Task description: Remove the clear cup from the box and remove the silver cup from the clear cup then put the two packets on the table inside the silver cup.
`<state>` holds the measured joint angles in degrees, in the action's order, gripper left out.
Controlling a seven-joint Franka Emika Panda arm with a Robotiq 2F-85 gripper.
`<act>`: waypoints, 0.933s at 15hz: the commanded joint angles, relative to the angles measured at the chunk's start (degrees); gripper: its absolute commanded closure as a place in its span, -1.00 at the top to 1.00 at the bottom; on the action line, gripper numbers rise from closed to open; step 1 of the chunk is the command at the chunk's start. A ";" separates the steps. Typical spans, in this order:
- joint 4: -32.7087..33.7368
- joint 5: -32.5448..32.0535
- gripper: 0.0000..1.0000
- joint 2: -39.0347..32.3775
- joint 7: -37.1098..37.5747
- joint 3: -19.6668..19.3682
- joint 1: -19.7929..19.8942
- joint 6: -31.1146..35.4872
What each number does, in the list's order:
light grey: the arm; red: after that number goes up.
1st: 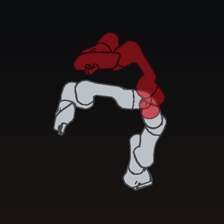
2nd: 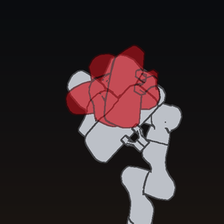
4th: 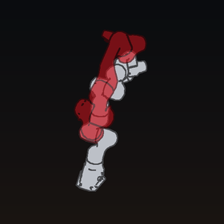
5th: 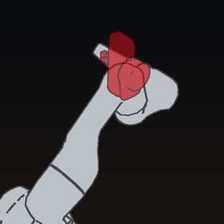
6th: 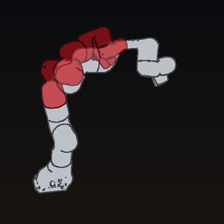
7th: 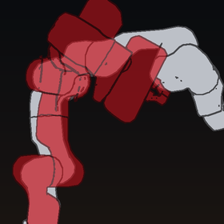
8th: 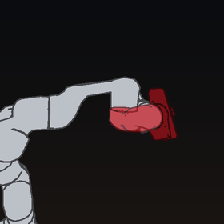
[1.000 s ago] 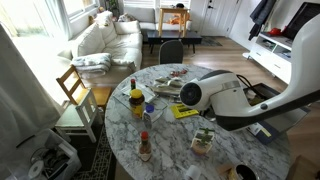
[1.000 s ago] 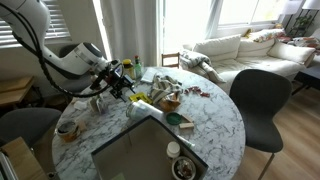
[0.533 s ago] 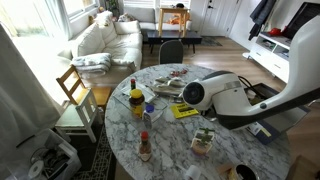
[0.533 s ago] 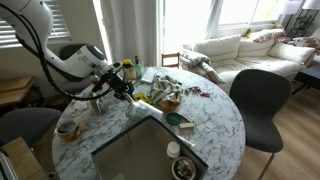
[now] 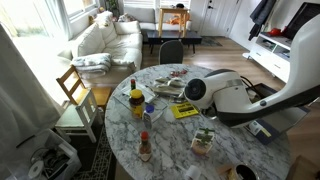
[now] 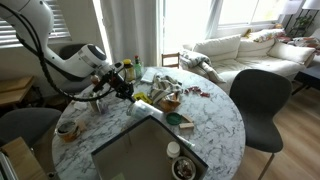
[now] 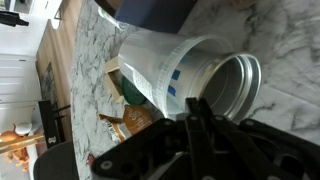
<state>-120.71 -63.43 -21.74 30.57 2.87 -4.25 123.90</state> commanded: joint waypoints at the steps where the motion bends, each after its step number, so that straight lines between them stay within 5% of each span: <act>1: -1.34 4.32 -0.98 3.42 -2.32 -0.13 0.50 0.25; 11: -2.16 9.16 -0.98 12.56 -3.51 -0.43 0.99 3.84; 14: -2.86 17.65 -0.98 13.91 -8.15 -0.30 2.52 8.75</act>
<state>-120.87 -53.42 -10.42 27.29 2.75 -3.41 127.20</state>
